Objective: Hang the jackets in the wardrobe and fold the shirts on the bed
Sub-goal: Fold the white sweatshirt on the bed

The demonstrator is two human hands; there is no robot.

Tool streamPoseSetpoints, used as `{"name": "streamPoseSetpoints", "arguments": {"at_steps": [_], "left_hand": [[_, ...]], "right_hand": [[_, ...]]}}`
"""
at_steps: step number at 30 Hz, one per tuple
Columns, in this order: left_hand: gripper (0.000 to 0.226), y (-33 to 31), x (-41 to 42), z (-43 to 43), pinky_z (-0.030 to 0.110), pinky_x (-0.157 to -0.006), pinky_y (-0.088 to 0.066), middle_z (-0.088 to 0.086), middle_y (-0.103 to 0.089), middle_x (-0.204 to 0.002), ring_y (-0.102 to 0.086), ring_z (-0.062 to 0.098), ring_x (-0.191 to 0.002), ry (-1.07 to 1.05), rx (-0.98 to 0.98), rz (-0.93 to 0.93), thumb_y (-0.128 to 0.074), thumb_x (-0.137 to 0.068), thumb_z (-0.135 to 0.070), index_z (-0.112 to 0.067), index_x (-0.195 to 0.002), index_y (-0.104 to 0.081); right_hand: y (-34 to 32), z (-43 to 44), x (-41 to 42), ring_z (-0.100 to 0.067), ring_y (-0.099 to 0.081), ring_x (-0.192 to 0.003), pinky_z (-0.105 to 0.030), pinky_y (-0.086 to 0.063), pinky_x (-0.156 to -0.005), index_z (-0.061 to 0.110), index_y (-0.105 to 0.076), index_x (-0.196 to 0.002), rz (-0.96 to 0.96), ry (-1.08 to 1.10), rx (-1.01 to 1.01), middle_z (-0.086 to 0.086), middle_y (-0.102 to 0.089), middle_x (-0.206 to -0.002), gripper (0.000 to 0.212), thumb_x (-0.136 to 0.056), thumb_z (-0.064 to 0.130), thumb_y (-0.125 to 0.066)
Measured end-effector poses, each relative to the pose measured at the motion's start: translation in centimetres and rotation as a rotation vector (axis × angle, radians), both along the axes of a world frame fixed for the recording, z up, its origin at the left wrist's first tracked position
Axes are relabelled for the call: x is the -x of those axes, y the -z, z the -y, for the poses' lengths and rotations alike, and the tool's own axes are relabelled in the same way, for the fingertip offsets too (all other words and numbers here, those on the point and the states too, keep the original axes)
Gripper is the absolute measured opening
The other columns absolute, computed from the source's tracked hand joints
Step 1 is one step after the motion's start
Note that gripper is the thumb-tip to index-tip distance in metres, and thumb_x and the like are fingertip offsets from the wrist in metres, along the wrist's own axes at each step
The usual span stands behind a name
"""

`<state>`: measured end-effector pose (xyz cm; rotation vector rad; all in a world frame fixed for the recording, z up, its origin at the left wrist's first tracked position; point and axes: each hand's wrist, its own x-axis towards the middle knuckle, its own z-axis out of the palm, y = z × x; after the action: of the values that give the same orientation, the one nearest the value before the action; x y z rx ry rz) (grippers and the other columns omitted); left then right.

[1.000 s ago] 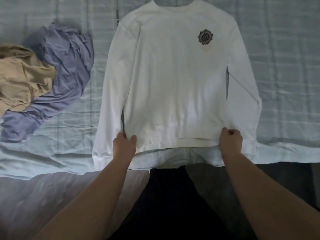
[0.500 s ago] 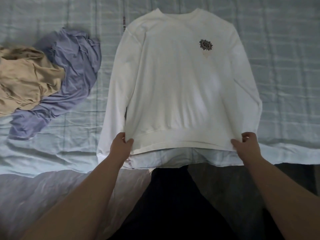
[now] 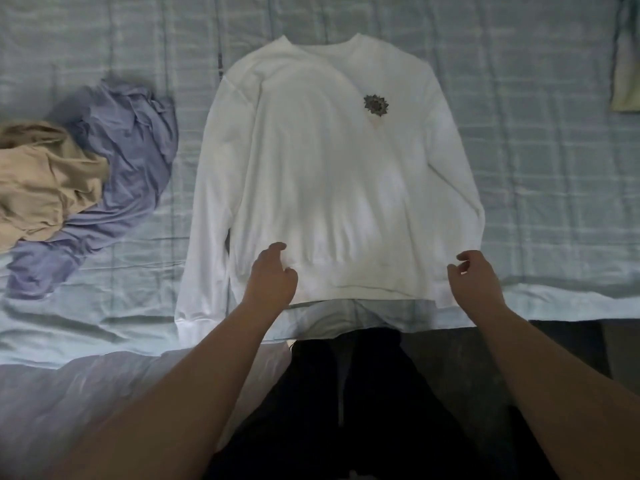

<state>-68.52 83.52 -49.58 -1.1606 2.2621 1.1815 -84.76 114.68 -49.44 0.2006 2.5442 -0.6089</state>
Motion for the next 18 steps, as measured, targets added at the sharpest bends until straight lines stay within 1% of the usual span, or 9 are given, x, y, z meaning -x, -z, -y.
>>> {"name": "streamPoseSetpoints", "arguments": {"at_steps": [2, 4, 7, 9, 11, 12, 14, 16, 18], "left_hand": [[0.052, -0.1, 2.7, -2.1, 0.029, -0.095, -0.039, 0.001, -0.047, -0.14, -0.047, 0.019, -0.122, 0.069, -0.041, -0.038, -0.047, -0.094, -0.01, -0.021, -0.144, -0.041], [0.047, 0.0, 5.9, -4.6, 0.026, -0.086, -0.042, -0.003, -0.049, -0.136, -0.048, 0.016, -0.118, 0.12, -0.073, -0.09, -0.046, -0.094, -0.01, -0.022, -0.139, -0.045], [0.03, 1.2, 11.0, -9.2, 0.022, -0.075, -0.043, -0.008, -0.06, -0.121, -0.057, 0.01, -0.099, 0.167, -0.154, -0.1, -0.044, -0.095, -0.013, -0.025, -0.12, -0.055], [0.021, 2.2, 14.2, -12.9, 0.027, -0.071, -0.051, -0.007, -0.066, -0.107, -0.064, 0.012, -0.087, 0.16, -0.257, -0.063, -0.045, -0.095, -0.016, -0.031, -0.102, -0.058], [0.018, 3.1, 17.0, -17.1, 0.038, -0.071, -0.057, -0.001, -0.068, -0.1, -0.068, 0.022, -0.084, 0.131, -0.371, -0.026, -0.049, -0.095, -0.019, -0.034, -0.092, -0.058], [0.017, 3.3, 18.1, -19.0, 0.036, -0.066, -0.056, 0.001, -0.067, -0.101, -0.067, 0.023, -0.083, 0.14, -0.38, 0.002, -0.048, -0.095, -0.019, -0.032, -0.095, -0.058], [0.017, 3.3, 20.0, -22.5, 0.027, -0.057, -0.046, 0.004, -0.065, -0.103, -0.062, 0.019, -0.077, 0.153, -0.334, 0.072, -0.046, -0.097, -0.021, -0.025, -0.11, -0.055], [0.027, 3.2, 21.8, -25.4, 0.027, -0.064, -0.046, 0.005, -0.064, -0.108, -0.062, 0.019, -0.083, 0.133, -0.328, 0.122, -0.046, -0.099, -0.029, -0.021, -0.124, -0.05], [0.038, 2.9, 23.9, -27.9, 0.035, -0.077, -0.053, 0.006, -0.063, -0.118, -0.064, 0.024, -0.099, 0.023, -0.463, 0.109, -0.045, -0.1, -0.04, -0.018, -0.131, -0.048]], "right_hand": [[-0.3, -1.6, 1.4, -0.023, -0.057, -0.089, -0.035, -0.044, -0.077, 0.011, -0.052, -0.124, -0.019, 0.034, -0.019, -0.006, -0.057, -0.108, 0.032, -0.094, 0.021, -0.057], [0.2, -3.5, 3.0, -0.026, -0.058, -0.097, -0.034, -0.044, -0.079, 0.008, -0.052, -0.125, -0.028, 0.098, -0.057, -0.011, -0.057, -0.118, 0.037, -0.092, 0.02, -0.06], [1.9, -5.3, 4.7, -0.032, -0.058, -0.105, -0.032, -0.043, -0.08, 0.005, -0.047, -0.132, 0.092, 0.237, -0.04, -0.015, -0.054, -0.128, 0.053, -0.089, 0.03, -0.066], [3.4, -5.7, 5.2, -0.029, -0.056, -0.107, -0.029, -0.038, -0.082, 0.006, -0.045, -0.132, 0.21, 0.24, 0.021, -0.012, -0.056, -0.123, 0.057, -0.089, 0.035, -0.067], [4.7, -5.6, 5.3, -0.025, -0.056, -0.104, -0.028, -0.036, -0.083, 0.008, -0.046, -0.124, 0.255, 0.159, 0.086, -0.006, -0.055, -0.11, 0.049, -0.088, 0.034, -0.069], [5.1, -5.5, 5.5, -0.025, -0.057, -0.101, -0.029, -0.036, -0.082, 0.011, -0.048, -0.116, 0.255, 0.126, 0.113, -0.004, -0.055, -0.105, 0.042, -0.087, 0.03, -0.07], [5.7, -5.9, 6.4, -0.028, -0.061, -0.097, -0.032, -0.042, -0.08, 0.019, -0.05, -0.099, 0.255, 0.1, 0.15, -0.002, -0.058, -0.097, 0.025, -0.084, 0.025, -0.068], [5.0, -6.8, 8.1, -0.027, -0.063, -0.091, -0.036, -0.048, -0.08, 0.027, -0.05, -0.084, 0.249, 0.124, 0.182, 0.0, -0.061, -0.089, 0.018, -0.083, 0.03, -0.067], [3.3, -8.1, 10.5, -0.022, -0.063, -0.084, -0.033, -0.049, -0.074, 0.027, -0.054, -0.085, 0.18, 0.124, 0.221, 0.003, -0.063, -0.085, 0.013, -0.084, 0.033, -0.065]]}}
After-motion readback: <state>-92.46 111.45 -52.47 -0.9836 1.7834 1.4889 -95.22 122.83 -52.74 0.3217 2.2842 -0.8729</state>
